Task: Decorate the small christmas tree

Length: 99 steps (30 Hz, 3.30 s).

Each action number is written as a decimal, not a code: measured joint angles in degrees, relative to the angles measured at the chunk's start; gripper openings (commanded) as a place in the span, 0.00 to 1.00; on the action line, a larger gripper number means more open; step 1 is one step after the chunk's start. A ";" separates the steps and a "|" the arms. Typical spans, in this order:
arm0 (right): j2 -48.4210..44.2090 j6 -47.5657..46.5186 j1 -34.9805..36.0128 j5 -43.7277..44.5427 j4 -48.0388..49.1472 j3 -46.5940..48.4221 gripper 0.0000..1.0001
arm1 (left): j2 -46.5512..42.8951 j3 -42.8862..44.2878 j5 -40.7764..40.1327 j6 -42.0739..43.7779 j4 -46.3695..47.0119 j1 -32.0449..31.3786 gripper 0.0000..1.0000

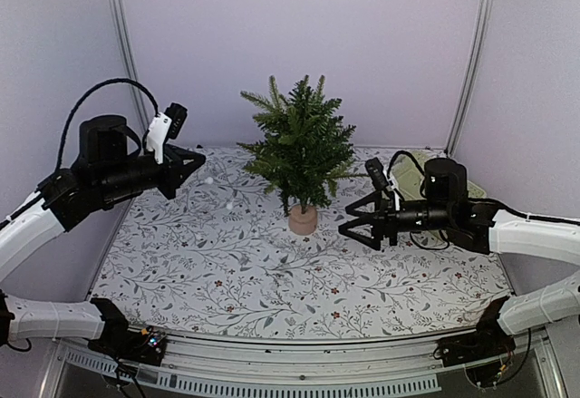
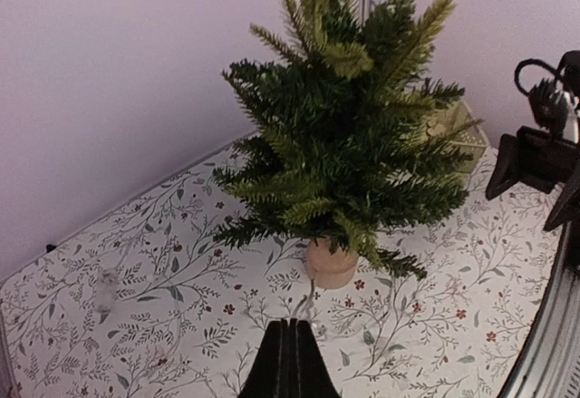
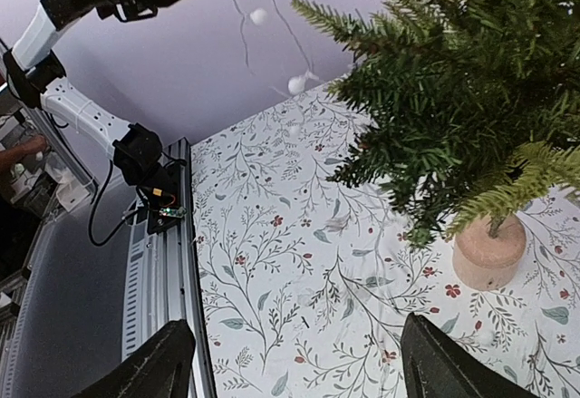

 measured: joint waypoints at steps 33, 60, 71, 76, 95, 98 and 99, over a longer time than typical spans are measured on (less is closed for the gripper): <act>33.48 -4.76 19.74 7.08 19.65 19.56 0.56 | -5.84 10.54 27.85 -2.56 8.61 -0.20 0.00; 45.81 -9.64 23.02 14.95 30.51 18.73 0.51 | -5.22 10.51 33.86 -2.95 10.25 -0.26 0.00; 47.84 -14.84 26.25 12.37 30.73 18.53 0.53 | -5.22 10.19 34.01 -3.74 11.58 -0.26 0.00; 47.84 -15.72 26.27 13.55 30.82 18.32 0.51 | -5.62 8.81 32.63 -3.72 11.61 -0.26 0.00; 37.20 -5.25 26.27 25.90 11.50 14.14 0.49 | -6.56 3.54 30.23 -3.65 8.20 2.54 0.00; 34.03 -2.29 26.27 24.94 8.59 12.85 0.50 | -6.16 2.01 31.63 -3.50 7.39 2.54 0.00; 33.03 -1.14 26.27 24.04 7.65 12.39 0.50 | -6.14 1.64 31.69 -3.41 6.99 2.56 0.00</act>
